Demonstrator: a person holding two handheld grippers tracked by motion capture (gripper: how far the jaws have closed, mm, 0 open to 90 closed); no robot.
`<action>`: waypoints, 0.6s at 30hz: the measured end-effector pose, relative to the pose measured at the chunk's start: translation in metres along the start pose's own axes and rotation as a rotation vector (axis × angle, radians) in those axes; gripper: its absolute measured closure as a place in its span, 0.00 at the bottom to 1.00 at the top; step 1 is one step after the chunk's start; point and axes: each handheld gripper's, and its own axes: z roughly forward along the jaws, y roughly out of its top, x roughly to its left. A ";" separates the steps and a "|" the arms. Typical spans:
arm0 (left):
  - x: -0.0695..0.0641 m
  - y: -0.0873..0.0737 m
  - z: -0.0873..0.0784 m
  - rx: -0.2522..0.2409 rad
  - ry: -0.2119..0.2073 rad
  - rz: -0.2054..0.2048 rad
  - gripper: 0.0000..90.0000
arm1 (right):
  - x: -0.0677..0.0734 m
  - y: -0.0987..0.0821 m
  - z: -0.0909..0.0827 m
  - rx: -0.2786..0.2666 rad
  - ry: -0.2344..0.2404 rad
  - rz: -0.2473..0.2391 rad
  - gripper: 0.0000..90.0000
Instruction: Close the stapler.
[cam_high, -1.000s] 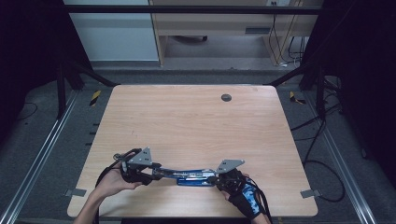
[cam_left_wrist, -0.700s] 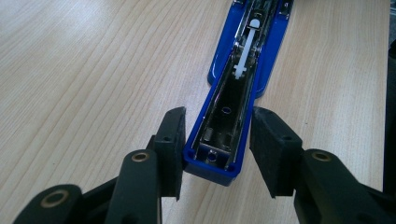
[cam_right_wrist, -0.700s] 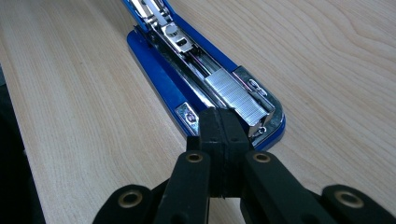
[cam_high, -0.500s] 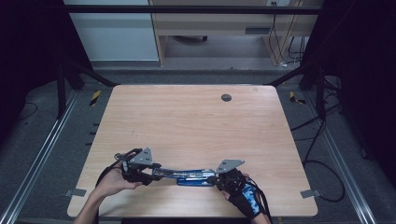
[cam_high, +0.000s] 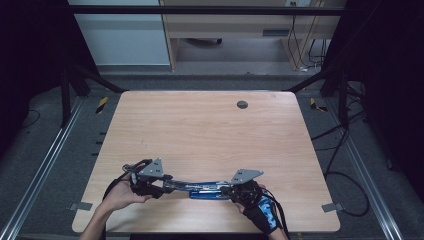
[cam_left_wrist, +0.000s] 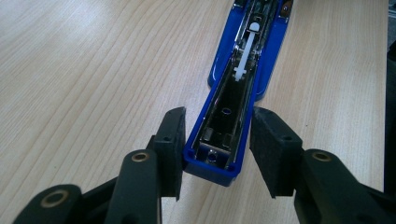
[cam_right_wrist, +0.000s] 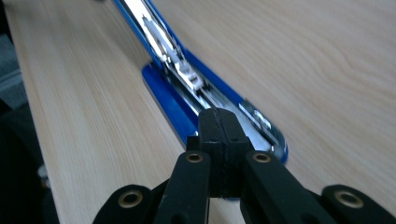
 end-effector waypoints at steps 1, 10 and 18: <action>0.000 0.000 0.000 0.000 0.000 -0.001 0.63 | 0.001 0.002 0.000 -0.017 0.004 0.005 1.00; 0.000 -0.001 0.000 -0.007 -0.003 -0.007 0.63 | 0.018 0.037 0.021 -0.110 0.068 0.002 1.00; 0.000 -0.003 0.001 -0.021 -0.001 -0.020 0.63 | 0.030 0.056 0.051 -0.108 0.083 -0.004 1.00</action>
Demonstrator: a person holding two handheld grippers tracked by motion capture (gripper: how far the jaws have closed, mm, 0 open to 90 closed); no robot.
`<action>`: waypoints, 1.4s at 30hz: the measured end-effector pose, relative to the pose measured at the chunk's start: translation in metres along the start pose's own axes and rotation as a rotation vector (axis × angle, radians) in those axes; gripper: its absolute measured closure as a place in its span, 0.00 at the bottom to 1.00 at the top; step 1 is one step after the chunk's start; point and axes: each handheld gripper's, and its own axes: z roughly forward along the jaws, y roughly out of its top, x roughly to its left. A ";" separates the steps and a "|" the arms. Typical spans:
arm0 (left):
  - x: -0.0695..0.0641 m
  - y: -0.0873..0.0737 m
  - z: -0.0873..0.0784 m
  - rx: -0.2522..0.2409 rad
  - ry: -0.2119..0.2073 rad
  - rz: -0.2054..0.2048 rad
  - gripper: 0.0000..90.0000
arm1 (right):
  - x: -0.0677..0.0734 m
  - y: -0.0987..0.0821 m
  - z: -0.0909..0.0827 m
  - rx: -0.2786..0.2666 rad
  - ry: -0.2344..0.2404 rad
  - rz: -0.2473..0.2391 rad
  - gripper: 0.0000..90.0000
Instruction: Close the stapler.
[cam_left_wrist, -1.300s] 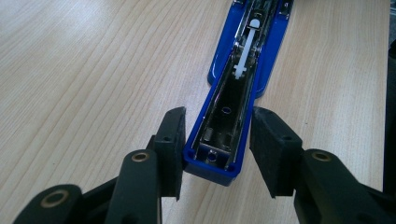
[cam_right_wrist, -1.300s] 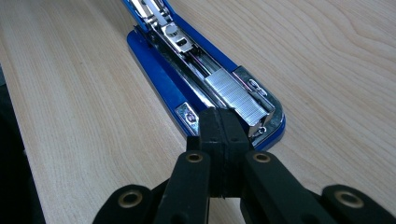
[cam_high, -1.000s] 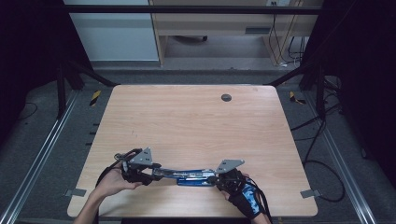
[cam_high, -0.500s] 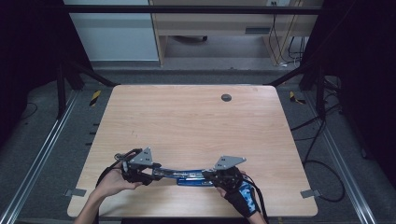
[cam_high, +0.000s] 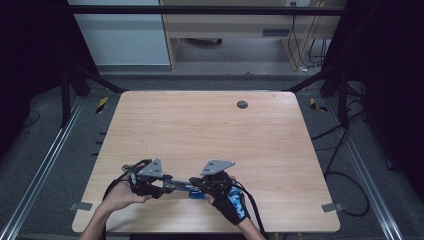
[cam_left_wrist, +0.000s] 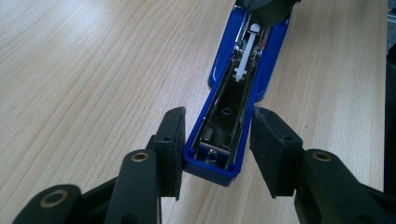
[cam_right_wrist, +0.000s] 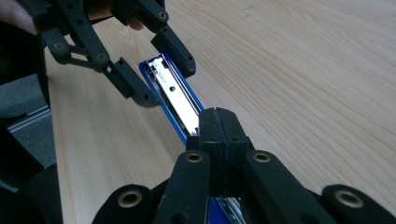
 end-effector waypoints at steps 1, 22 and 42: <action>0.000 0.000 0.000 -0.001 0.001 0.000 0.63 | 0.001 0.001 0.004 0.003 0.001 -0.003 1.00; 0.001 -0.002 0.000 -0.003 0.002 -0.006 0.62 | 0.006 -0.003 0.027 0.028 0.007 -0.010 1.00; 0.019 -0.012 -0.043 -0.247 0.261 -0.232 0.62 | 0.006 -0.003 0.026 0.028 0.006 -0.012 1.00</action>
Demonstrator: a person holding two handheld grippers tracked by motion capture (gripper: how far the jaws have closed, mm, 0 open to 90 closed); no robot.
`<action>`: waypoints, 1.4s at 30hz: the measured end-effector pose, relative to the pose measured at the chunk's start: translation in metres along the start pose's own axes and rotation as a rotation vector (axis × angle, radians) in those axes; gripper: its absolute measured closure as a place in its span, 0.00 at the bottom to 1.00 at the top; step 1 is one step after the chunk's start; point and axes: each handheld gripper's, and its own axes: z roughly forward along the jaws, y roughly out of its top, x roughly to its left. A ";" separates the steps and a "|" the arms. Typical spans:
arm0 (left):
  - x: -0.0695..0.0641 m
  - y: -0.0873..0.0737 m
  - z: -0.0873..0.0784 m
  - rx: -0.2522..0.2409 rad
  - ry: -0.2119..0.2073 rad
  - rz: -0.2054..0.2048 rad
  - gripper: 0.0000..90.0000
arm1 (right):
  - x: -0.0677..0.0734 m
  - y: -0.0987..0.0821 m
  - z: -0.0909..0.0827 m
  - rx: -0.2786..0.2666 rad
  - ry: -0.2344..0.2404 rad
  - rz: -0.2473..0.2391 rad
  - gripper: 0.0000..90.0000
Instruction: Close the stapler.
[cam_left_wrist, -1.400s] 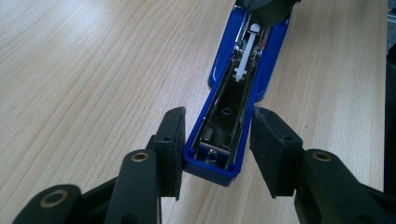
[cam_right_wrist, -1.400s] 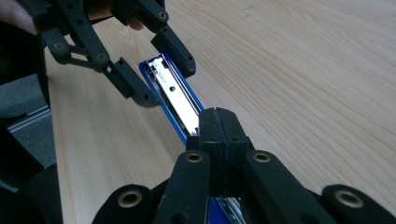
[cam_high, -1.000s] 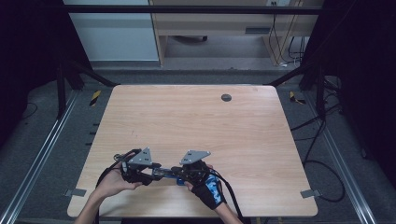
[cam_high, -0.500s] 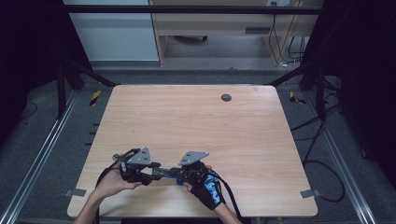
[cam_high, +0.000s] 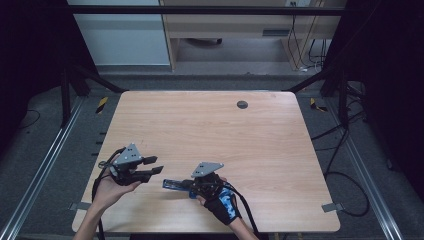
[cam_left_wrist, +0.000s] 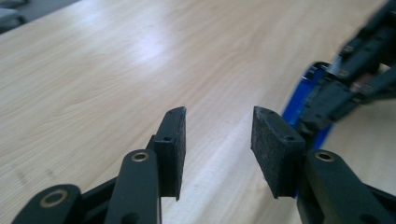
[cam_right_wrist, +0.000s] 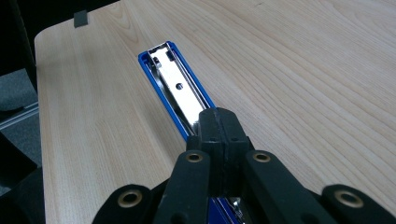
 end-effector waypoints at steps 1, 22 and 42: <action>0.001 -0.001 0.000 -0.007 0.017 -0.012 0.62 | 0.000 0.000 0.000 0.000 0.000 -0.001 1.00; 0.001 -0.020 0.009 -0.067 0.165 -0.119 0.73 | -0.003 0.000 -0.013 -0.026 0.001 0.015 1.00; -0.004 -0.022 0.013 -0.038 0.156 -0.109 0.81 | -0.007 -0.003 -0.027 -0.043 -0.011 0.026 1.00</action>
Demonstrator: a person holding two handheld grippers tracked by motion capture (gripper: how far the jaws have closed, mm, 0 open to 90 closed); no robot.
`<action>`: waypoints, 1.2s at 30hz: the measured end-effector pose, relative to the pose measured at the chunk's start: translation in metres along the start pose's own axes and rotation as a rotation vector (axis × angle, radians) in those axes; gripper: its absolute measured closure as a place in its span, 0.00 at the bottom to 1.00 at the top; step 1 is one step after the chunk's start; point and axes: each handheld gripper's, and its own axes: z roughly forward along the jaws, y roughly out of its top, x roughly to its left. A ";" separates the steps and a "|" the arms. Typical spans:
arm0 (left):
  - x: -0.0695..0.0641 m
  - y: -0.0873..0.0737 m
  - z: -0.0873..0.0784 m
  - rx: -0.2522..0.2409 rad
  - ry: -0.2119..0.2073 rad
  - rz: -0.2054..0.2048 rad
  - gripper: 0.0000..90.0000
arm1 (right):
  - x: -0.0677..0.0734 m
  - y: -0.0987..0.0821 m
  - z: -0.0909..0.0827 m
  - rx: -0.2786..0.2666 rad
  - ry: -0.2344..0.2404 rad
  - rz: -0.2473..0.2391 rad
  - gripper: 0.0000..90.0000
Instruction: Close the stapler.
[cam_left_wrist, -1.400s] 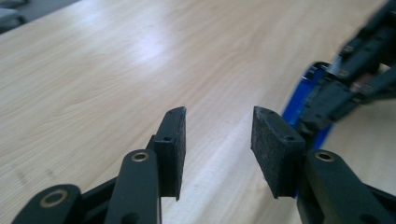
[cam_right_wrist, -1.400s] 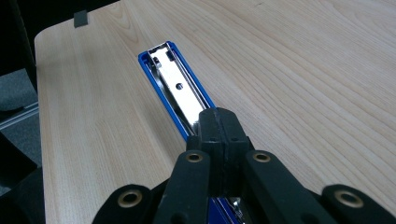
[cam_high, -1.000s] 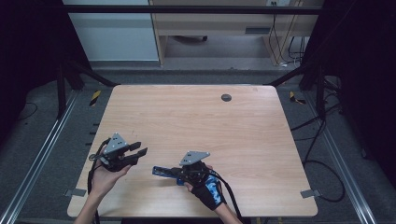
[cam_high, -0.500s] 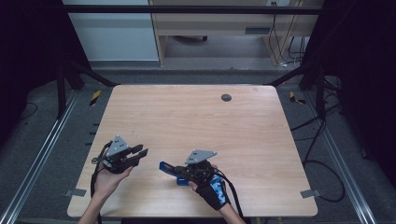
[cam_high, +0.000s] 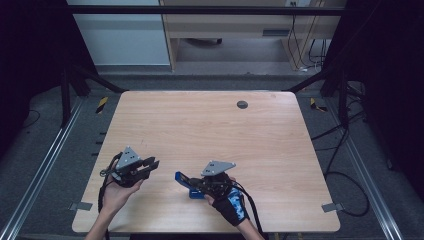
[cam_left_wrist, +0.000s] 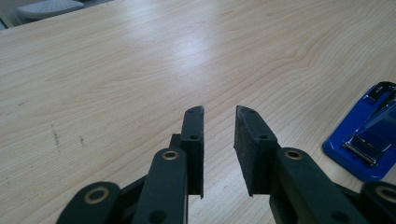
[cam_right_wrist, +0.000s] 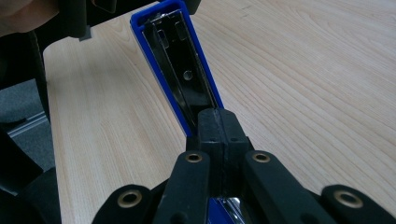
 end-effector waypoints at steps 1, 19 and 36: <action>0.000 0.000 0.000 0.002 0.002 0.003 0.82 | 0.000 0.000 -0.001 0.000 -0.002 -0.001 1.00; -0.002 -0.002 0.001 0.011 0.010 0.009 0.85 | -0.008 -0.005 -0.015 0.001 -0.022 0.011 1.00; -0.001 -0.003 0.000 0.006 0.013 0.005 0.84 | -0.010 -0.007 -0.023 -0.004 -0.016 0.014 0.98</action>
